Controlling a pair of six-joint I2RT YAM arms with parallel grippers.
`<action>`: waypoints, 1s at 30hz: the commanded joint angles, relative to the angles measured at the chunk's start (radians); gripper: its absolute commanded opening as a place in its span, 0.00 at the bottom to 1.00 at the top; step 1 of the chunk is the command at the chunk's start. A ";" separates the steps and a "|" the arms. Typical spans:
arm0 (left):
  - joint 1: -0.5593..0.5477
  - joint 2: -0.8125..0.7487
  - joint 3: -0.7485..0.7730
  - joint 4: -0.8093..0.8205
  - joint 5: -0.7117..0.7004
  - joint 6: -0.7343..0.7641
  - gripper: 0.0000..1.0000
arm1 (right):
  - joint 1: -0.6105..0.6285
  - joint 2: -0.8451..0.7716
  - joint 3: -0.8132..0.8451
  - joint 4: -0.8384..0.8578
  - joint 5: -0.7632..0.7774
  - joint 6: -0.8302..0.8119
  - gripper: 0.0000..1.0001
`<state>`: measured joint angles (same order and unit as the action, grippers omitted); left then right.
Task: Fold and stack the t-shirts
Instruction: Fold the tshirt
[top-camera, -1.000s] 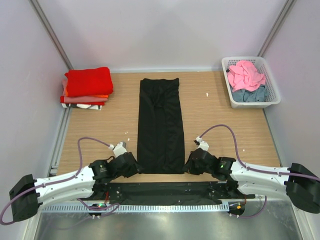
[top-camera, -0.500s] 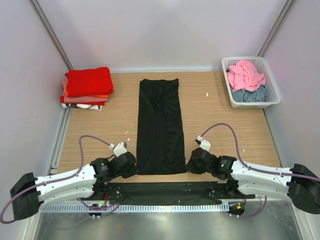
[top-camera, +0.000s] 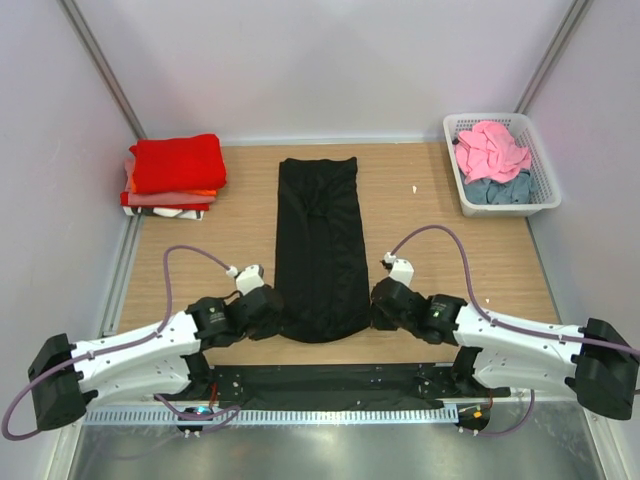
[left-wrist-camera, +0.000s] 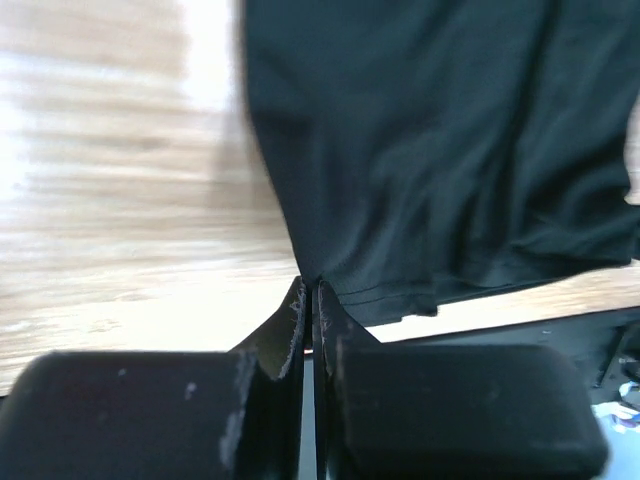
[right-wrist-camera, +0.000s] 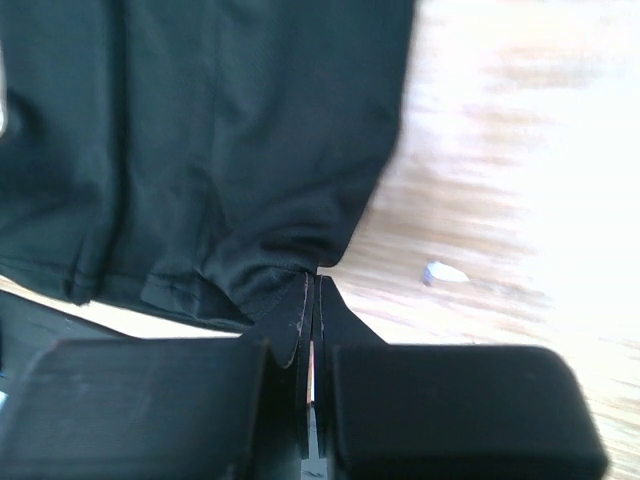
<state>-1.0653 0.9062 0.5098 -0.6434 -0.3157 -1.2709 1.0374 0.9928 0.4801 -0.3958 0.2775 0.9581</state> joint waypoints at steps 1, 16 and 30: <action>0.028 0.028 0.117 -0.035 -0.059 0.090 0.01 | -0.020 0.027 0.112 -0.012 0.069 -0.059 0.01; 0.415 0.316 0.469 -0.006 0.101 0.429 0.00 | -0.293 0.270 0.434 0.002 0.025 -0.358 0.01; 0.591 0.712 0.759 0.013 0.254 0.570 0.00 | -0.424 0.512 0.650 0.043 -0.047 -0.499 0.01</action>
<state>-0.5003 1.5826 1.2007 -0.6437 -0.1249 -0.7513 0.6270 1.4933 1.0653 -0.3954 0.2508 0.5228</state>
